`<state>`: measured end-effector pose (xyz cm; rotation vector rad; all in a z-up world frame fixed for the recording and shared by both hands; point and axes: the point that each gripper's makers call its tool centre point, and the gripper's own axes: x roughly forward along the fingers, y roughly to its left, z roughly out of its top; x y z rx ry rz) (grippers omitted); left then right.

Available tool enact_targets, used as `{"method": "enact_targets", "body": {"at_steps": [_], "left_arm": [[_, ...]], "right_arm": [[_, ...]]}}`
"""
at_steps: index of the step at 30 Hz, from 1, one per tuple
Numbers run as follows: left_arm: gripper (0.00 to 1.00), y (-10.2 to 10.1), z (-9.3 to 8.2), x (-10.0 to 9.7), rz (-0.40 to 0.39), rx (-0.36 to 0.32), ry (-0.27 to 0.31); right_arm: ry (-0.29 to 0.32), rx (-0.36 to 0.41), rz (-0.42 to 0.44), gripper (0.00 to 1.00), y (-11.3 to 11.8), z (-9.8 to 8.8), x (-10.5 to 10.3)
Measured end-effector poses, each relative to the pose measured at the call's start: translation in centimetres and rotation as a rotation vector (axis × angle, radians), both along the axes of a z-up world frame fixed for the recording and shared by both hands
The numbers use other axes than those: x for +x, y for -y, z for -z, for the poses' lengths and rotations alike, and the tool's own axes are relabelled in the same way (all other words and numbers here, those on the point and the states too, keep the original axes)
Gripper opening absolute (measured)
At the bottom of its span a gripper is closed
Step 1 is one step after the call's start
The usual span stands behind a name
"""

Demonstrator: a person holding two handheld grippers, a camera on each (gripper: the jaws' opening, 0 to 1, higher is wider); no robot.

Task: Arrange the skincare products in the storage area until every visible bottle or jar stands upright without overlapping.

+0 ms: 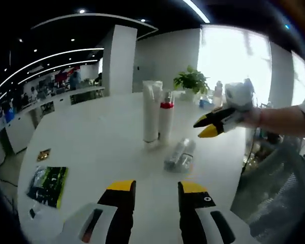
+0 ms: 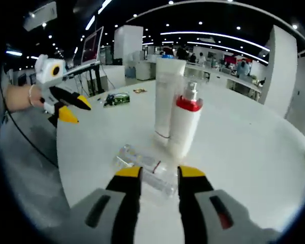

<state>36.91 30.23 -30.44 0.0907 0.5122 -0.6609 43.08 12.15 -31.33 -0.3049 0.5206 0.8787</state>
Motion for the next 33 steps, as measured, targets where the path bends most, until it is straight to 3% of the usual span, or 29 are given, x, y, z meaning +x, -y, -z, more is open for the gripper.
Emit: {"method": "enact_targets", "body": {"at_steps": [4,8,11,14,15,16,22,33], "left_arm": [[0.34,0.9,-0.5,-0.2,0.012,-0.044,0.009],[0.34,1.6,-0.1,-1.1,0.059,0.0,0.022],[0.34,1.7,-0.1,-1.7,0.067,-0.011,0.019],[0.34,1.9,-0.5,-1.8,0.065,-0.036,0.027],[0.34,2.0,-0.6,-1.7,0.069,-0.035,0.03],[0.34,2.1,-0.6,-1.6,0.072,-0.029,0.035],[0.34,2.2,-0.5,-1.4,0.083,-0.014,0.042],[0.33,2.1,0.8,-1.5,0.101,0.015,0.004]], "right_arm": [[0.011,-0.028,0.006,0.29,0.6,0.5,-0.7],[0.018,-0.025,-0.001,0.29,1.1,0.2,-1.1],[0.019,-0.161,-0.023,0.3,3.2,0.4,-1.3],[0.037,-0.136,-0.013,0.29,3.8,-0.3,-1.4],[0.036,-0.082,-0.018,0.3,3.3,-0.7,-1.6],[0.025,-0.074,-0.025,0.3,3.0,-0.6,-1.9],[0.03,-0.114,-0.082,0.3,1.0,0.5,-2.5],[-0.002,-0.312,-0.244,0.3,-1.3,3.5,-1.1]]}}
